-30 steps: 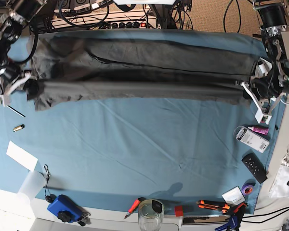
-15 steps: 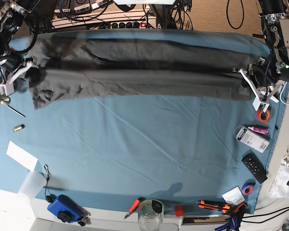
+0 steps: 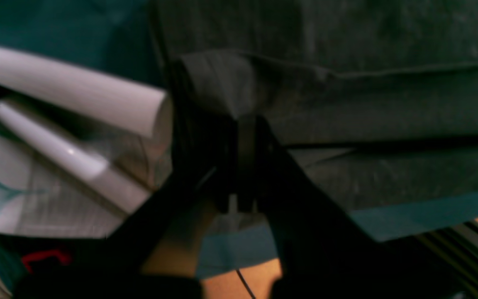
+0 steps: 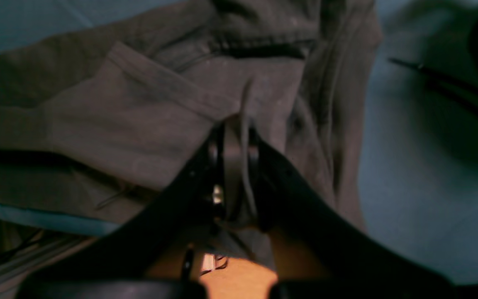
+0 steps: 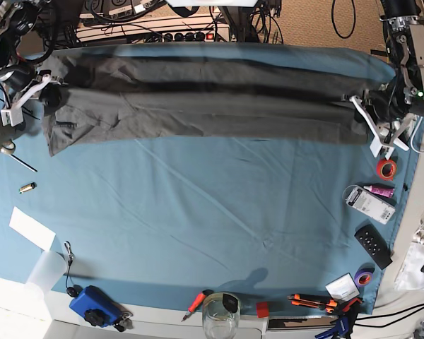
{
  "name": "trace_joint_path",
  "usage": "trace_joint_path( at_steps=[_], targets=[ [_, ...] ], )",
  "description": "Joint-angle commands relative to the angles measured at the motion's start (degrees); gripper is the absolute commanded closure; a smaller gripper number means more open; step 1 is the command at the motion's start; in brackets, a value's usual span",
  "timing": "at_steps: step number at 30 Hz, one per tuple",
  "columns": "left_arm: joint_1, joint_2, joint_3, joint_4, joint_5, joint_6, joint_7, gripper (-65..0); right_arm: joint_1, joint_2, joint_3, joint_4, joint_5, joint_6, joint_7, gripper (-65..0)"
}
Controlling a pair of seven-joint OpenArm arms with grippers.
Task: Fold the T-shirt properly
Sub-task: 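Lower the folded hem onto the shirt and open both grippers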
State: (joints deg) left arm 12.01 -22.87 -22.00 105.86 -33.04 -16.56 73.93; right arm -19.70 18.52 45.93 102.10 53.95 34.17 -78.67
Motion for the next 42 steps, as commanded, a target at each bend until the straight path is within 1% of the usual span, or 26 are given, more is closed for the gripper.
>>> trace_joint_path(
  at_steps=[1, 6, 12, 13, 15, 17, 19, 20, 22, 26, 30, 34, 35, 39, 40, 42],
  targets=[
    [0.13, -0.92, -0.55, 0.94, 0.42, 0.0, 0.0, 0.0, 0.17, 0.94, 1.14, 0.98, 0.48, 0.17, 1.16, 0.0],
    [0.85, -0.79, -0.55, 0.94, 0.94, 0.0, -0.42, 0.0, 0.17, 0.85, 1.49, 0.98, 0.42, 0.42, 1.09, 0.0],
    [0.87, -0.79, -0.55, 0.94, 1.07, -0.02, 0.17, 0.0, -0.31, 0.85, 1.49, 0.98, 0.04, 1.97, -0.61, 0.0],
    [0.87, -0.79, -0.55, 0.94, 1.07, -0.02, 0.2, 0.0, -0.55, 0.85, 1.49, 0.98, 0.28, 2.29, -0.63, -2.6],
    [0.85, -0.79, -0.55, 0.94, 1.05, 0.0, 0.17, -9.0, -0.98, 0.85, 1.49, 0.98, 0.48, 2.45, -0.59, -9.7],
    [0.85, -0.79, -0.55, 0.94, 1.07, -0.02, 0.22, -18.2, -1.51, 0.85, 1.49, 0.98, 0.52, 2.43, -0.5, -15.1],
    [0.87, -0.79, -0.55, 0.94, 1.09, -0.02, 0.2, -24.8, -1.84, 0.85, 1.49, 0.98, 0.63, 2.4, -0.52, -17.5],
    [0.87, -0.81, -0.55, 0.94, 1.2, -0.02, 0.22, -26.6, -2.01, 0.85, 1.49, 0.98, 1.03, 2.4, -0.57, -17.6],
    [0.85, -0.79, -0.55, 1.07, 1.95, -0.02, 0.63, -27.6, -2.23, 0.85, 1.49, 0.98, 3.26, 2.34, -0.83, -17.6],
    [0.87, -0.79, -0.55, 3.32, 5.99, -0.02, 1.55, -27.5, -2.19, 0.85, 1.49, 0.98, 6.19, 2.29, -1.14, -17.6],
    [0.87, -0.79, -0.55, 6.97, 6.86, -0.02, 1.14, -27.5, -2.19, 0.85, 1.49, 0.98, 6.25, 2.36, -0.85, -17.6],
    [0.87, -0.79, -0.55, 8.15, 6.91, -0.02, -1.84, -27.6, -2.19, 0.85, 1.49, 0.98, 6.23, 2.38, -0.83, -17.6],
    [0.87, -0.79, -0.55, 8.15, 6.97, -0.02, -1.88, -28.3, -2.19, 0.85, 1.49, 0.98, 6.19, 2.38, -0.85, -17.6],
    [1.7, -0.76, -0.52, 8.07, 7.28, 0.24, -2.82, -34.6, -2.19, 0.85, 1.49, 0.98, 5.35, 2.4, -0.83, -17.6],
    [2.05, -0.72, -0.52, 7.85, 7.3, 0.52, -3.76, -35.0, -2.19, 0.85, 1.49, 0.98, 5.09, 2.4, -0.76, -17.6],
    [2.4, -0.52, -0.52, 6.97, 7.26, 2.12, -5.01, -35.0, -2.19, 0.85, 1.49, 0.98, 4.96, 2.4, -0.76, -17.6]
  ],
)
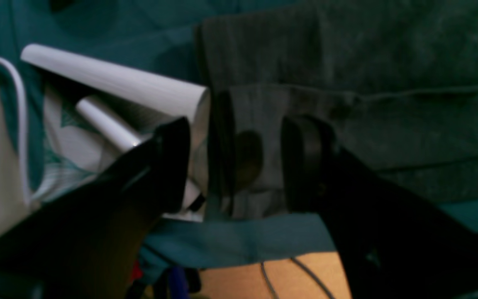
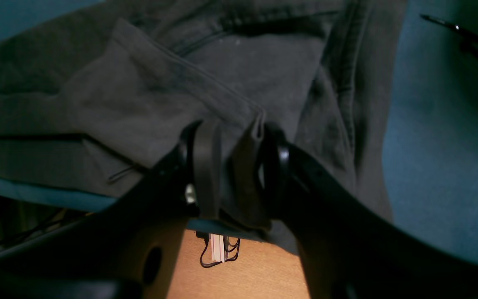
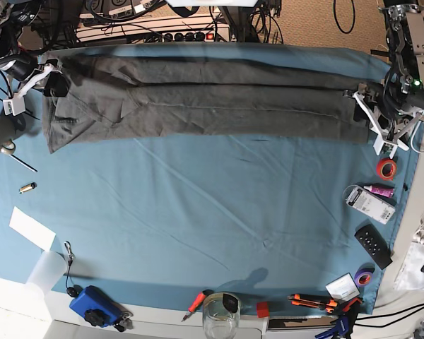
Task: Fold the T-shirt properly
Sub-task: 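Lower the folded hem onto the shirt and open both grippers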
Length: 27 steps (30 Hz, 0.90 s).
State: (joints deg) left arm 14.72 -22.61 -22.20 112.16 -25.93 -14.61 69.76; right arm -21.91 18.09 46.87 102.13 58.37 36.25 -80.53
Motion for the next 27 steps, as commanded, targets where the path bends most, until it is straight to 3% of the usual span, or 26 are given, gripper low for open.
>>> trace_joint_path(
  at_steps=[1, 6, 22, 25, 27],
  targets=[
    [-0.37, -0.72, -0.33, 0.2, 0.17, 0.85, -0.79, -35.0, 0.02, 1.29, 0.55, 0.96, 0.55, 0.33, 1.09, -17.6],
    [-0.42, -0.72, -0.33, -1.03, -0.76, 3.26, -0.48, -35.0, 0.02, 1.29, 0.55, 0.96, 0.55, 0.33, 1.22, -17.6],
    [-1.09, 2.16, -0.28, -15.1, -5.84, 1.11, -2.58, -34.9, 0.02, 1.31, 0.55, 0.96, 0.63, 0.31, 1.33, -17.6],
    [-1.09, 2.14, -0.28, -15.67, -5.84, 1.33, -1.01, -30.5, 0.02, 1.33, 0.55, 0.96, 0.7, 0.33, 1.36, -17.6],
    [-1.14, 2.14, -0.28, -15.67, -5.88, 1.36, -0.46, -23.0, 0.02, 1.44, 0.55, 0.96, 0.7, 0.33, 1.49, -17.6]
  ],
)
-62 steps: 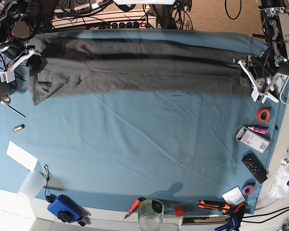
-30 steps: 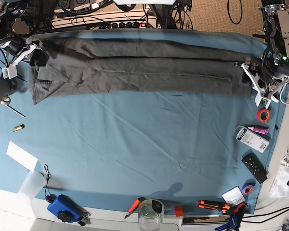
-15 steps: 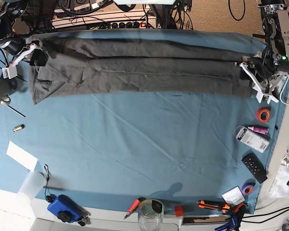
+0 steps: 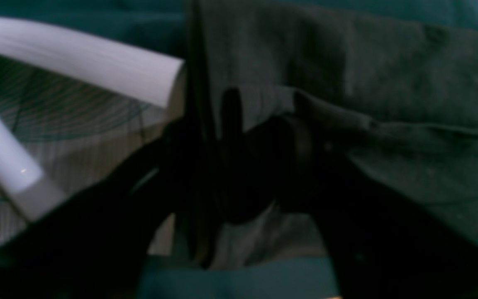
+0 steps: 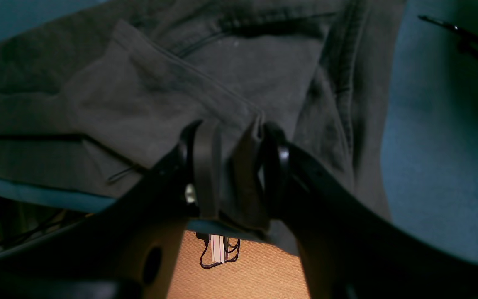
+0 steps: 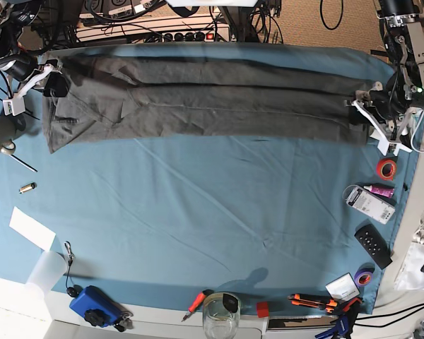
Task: Fold the T-shirt properly
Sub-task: 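Lower the folded hem onto the shirt and open both grippers, then move the left gripper to the middle of the folded strip and grasp it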
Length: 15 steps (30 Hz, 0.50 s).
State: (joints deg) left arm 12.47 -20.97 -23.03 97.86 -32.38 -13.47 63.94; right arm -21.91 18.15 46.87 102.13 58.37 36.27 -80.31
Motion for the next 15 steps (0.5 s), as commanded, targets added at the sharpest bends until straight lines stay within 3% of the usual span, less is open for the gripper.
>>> trace_joint_path(
  at_steps=[1, 4, 5, 15],
  targets=[
    [1.01, 0.5, 0.55, -1.38, 0.59, 0.31, 5.68, -17.5, 0.04, 1.44, 0.55, 0.96, 0.68, 0.31, 1.25, -17.6],
    [1.01, 0.5, 0.55, -1.38, 0.57, 0.37, 5.92, -1.5, 0.04, 1.55, 0.55, 0.96, 0.7, 0.31, 1.29, -17.6],
    [0.98, 0.5, 0.55, -1.36, 0.57, 0.35, 6.62, 0.0, 0.04, 1.55, 0.55, 0.96, 0.7, 0.31, 1.29, -17.6],
    [0.87, 0.44, 0.44, 4.09, 0.66, 0.33, 9.62, 0.0, 0.17, 1.55, 0.55, 0.96, 0.72, 0.31, 1.49, -17.6]
  ],
)
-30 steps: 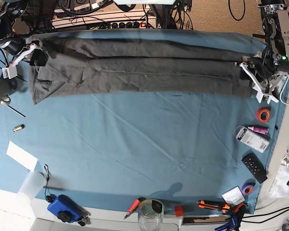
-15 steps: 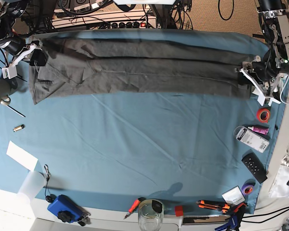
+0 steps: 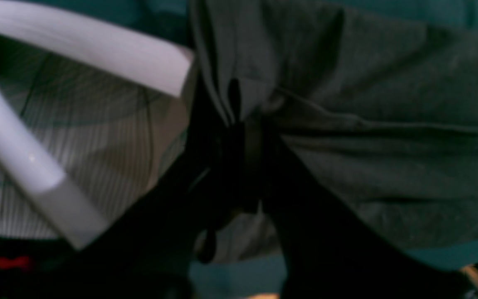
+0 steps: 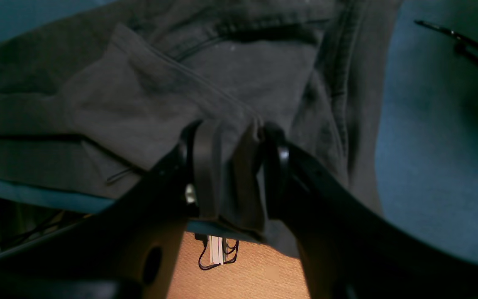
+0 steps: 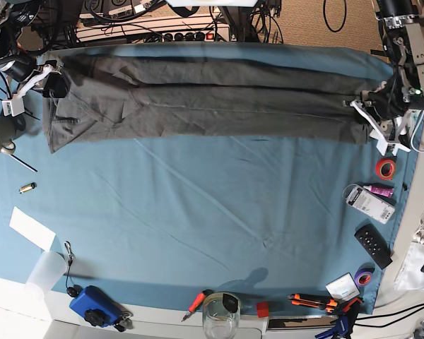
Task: Fold the T-shirt properly
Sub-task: 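Move the left gripper to the middle of the folded strip and grasp it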
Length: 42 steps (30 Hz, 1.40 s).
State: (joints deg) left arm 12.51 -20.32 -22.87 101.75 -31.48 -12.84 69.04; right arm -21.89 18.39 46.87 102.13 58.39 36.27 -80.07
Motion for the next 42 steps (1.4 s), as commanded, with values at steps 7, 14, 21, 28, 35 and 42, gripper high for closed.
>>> trace_joint_path(
  at_steps=[7, 14, 21, 28, 35, 42],
  targets=[
    [1.51, -1.33, 0.07, 10.34, 1.92, -0.72, 2.91, 0.0, 0.15, 1.31, 0.55, 0.96, 0.68, 0.31, 1.22, -17.6],
    [2.27, -1.44, 0.07, 13.05, -3.93, -3.87, 2.6, 0.0, 0.15, 1.29, 0.55, 0.96, 0.61, 0.31, 1.27, -17.6],
    [2.27, -0.72, 0.09, 16.33, -14.6, -9.9, 2.95, 0.0, 0.15, 1.29, 0.55, 0.96, 0.5, 0.31, 2.45, -17.6],
    [2.25, 3.96, 0.92, 17.05, -23.02, -14.25, 2.93, 0.0, 0.15, 1.29, 0.55, 0.96, -0.98, 0.33, 3.72, -17.6],
    [1.27, 6.69, 14.03, 17.4, -19.17, -14.16, 2.47, 0.0, 0.15, 1.29, 0.55, 0.96, -1.49, 0.33, 4.7, -17.6],
    [-0.98, 11.43, 26.18, 17.46, -9.94, -12.44, -0.66, 0.0, 0.15, 1.29, 0.55, 0.96, -1.46, 0.33, 4.85, -17.6]
  ],
)
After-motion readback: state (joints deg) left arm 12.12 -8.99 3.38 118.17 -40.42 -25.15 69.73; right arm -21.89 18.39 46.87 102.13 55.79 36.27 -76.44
